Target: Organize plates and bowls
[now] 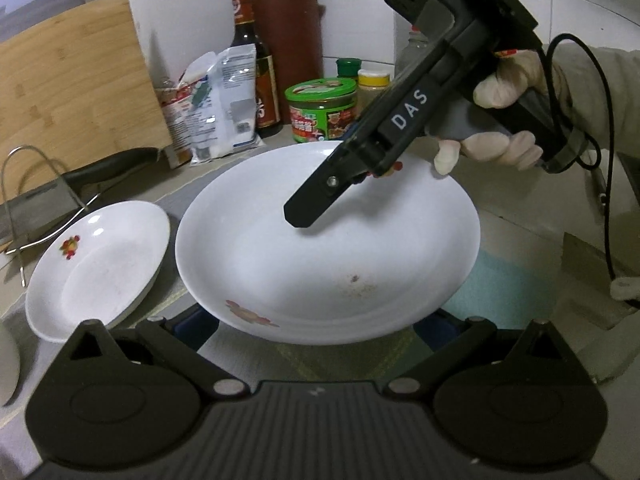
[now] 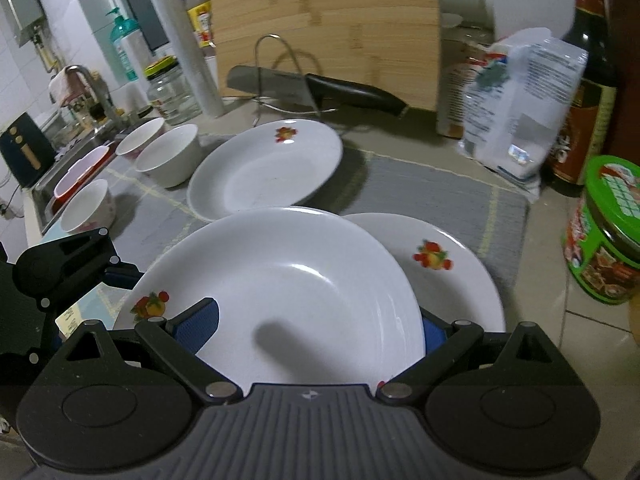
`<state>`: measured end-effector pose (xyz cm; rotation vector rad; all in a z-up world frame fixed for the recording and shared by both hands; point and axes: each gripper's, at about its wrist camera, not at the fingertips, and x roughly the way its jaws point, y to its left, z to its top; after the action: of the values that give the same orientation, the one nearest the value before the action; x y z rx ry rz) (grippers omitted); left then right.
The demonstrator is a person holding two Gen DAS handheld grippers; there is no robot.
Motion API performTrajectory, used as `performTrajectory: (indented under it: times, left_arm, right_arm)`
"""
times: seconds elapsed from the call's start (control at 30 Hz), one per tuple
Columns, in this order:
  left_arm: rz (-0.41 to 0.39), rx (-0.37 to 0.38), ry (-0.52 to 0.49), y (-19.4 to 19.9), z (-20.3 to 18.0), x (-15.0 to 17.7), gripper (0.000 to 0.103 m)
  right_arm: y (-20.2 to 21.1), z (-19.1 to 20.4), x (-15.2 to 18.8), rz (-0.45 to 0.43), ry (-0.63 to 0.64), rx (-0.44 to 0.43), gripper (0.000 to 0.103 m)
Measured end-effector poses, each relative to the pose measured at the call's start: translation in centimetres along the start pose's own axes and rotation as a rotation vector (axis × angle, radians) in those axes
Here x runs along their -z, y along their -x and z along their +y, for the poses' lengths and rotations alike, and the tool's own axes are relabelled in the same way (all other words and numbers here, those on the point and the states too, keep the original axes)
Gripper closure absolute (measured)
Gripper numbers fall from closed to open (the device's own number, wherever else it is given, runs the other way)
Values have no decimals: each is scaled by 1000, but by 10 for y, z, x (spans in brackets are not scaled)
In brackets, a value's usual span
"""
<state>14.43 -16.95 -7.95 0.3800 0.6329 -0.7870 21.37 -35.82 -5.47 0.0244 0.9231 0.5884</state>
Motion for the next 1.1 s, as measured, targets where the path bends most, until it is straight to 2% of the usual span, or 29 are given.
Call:
performTrajectory:
  times: [0.57,1.1]
  left_arm:
    - [17,41,6,-28,5,-17,1]
    - [68,45,10,-40,3,-18,1]
  right_arm:
    - [-10,-28,-3,5,-53,59,3]
    - [-18,-33,0,24,-82,79,3]
